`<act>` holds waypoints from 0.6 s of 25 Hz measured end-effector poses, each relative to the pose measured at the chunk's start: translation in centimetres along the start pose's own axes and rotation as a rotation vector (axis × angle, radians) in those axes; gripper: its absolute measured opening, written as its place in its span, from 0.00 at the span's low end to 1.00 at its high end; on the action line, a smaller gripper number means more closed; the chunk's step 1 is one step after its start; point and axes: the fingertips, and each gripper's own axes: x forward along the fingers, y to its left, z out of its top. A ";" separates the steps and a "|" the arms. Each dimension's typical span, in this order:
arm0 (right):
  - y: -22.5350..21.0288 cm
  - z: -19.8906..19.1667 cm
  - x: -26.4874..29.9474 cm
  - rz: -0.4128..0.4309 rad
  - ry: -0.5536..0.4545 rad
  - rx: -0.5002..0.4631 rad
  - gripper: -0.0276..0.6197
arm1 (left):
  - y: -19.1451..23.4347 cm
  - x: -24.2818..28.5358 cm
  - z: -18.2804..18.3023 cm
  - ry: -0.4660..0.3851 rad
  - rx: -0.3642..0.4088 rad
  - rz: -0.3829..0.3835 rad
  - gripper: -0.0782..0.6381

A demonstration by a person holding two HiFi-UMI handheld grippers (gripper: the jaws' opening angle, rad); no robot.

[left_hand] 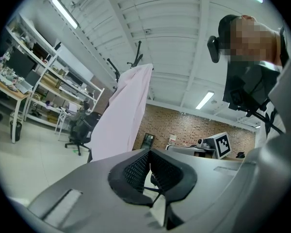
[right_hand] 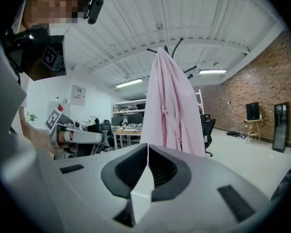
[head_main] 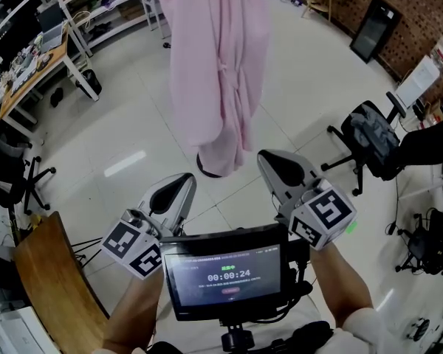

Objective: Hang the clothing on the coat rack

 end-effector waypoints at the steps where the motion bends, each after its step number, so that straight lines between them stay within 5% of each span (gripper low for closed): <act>1: -0.1 -0.1 0.0 -0.001 0.002 0.001 0.05 | 0.0 0.0 0.0 -0.001 0.000 0.001 0.11; 15: -1.4 0.4 0.4 -0.023 -0.020 -0.011 0.04 | 0.5 -0.2 0.0 0.002 -0.008 0.005 0.11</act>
